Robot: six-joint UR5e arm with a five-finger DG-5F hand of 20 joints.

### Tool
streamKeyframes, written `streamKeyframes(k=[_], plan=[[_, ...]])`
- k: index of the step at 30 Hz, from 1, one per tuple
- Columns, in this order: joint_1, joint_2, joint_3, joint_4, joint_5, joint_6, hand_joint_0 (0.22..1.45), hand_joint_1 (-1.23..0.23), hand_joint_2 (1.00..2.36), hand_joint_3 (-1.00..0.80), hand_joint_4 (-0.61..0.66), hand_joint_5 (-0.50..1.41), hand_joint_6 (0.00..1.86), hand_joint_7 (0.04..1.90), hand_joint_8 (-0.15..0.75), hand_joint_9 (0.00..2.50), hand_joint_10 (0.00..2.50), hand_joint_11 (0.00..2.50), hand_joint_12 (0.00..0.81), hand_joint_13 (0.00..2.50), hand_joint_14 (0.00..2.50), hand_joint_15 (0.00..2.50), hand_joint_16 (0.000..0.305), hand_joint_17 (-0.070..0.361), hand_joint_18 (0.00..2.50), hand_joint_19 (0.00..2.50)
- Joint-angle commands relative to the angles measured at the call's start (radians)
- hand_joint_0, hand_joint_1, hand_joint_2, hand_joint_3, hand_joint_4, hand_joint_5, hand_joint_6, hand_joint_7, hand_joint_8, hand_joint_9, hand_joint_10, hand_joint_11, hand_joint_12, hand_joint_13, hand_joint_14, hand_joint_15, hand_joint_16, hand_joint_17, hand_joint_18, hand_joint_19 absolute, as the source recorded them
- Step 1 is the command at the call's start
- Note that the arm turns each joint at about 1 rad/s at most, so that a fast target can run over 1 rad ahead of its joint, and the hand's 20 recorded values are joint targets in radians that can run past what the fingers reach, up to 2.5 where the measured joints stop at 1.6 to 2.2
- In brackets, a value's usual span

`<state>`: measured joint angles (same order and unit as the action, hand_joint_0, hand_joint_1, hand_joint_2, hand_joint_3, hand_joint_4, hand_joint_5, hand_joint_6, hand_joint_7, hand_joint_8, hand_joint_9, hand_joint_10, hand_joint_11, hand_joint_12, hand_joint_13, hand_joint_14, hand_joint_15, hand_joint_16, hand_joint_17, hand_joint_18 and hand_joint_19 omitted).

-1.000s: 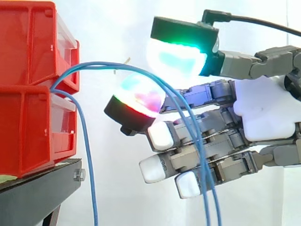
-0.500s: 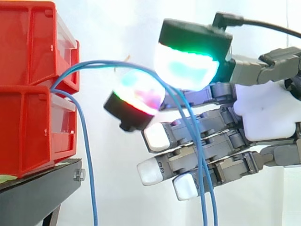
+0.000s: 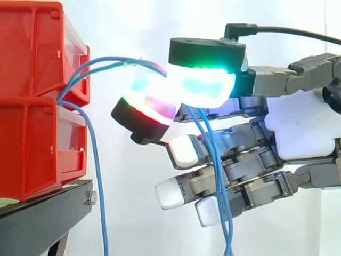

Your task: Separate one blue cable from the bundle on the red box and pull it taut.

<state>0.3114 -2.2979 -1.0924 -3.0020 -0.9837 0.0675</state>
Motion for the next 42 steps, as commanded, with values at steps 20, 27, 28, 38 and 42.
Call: streamKeyframes(k=[20,27,28,38,42], plan=[[0.002,0.000,0.000,-0.003,0.000,0.000,0.55,-0.47,1.00,-0.48,0.05,-0.08,0.87,0.82,0.264,1.07,0.02,0.51,0.347,0.73,0.02,0.47,0.047,0.105,0.54,0.66],[0.002,0.000,0.000,-0.003,0.000,0.000,0.53,-0.48,1.00,-0.50,0.05,-0.08,0.87,0.82,0.272,1.07,0.02,0.50,0.354,0.74,0.02,0.47,0.048,0.108,0.55,0.66],[0.002,0.000,0.000,-0.003,0.000,0.000,0.52,-0.49,1.00,-0.50,0.06,-0.08,0.86,0.82,0.273,1.07,0.02,0.50,0.355,0.74,0.02,0.47,0.048,0.108,0.55,0.65],[0.003,0.000,0.000,0.000,0.000,0.000,0.45,-0.66,1.00,-0.50,0.08,-0.08,0.85,0.82,0.290,1.06,0.02,0.49,0.381,0.75,0.02,0.47,0.054,0.121,0.59,0.64],[0.003,0.000,0.000,0.002,0.000,0.000,0.45,-0.70,1.00,-0.50,0.07,-0.09,0.85,0.81,0.286,1.05,0.02,0.49,0.379,0.74,0.02,0.46,0.054,0.122,0.59,0.64]])
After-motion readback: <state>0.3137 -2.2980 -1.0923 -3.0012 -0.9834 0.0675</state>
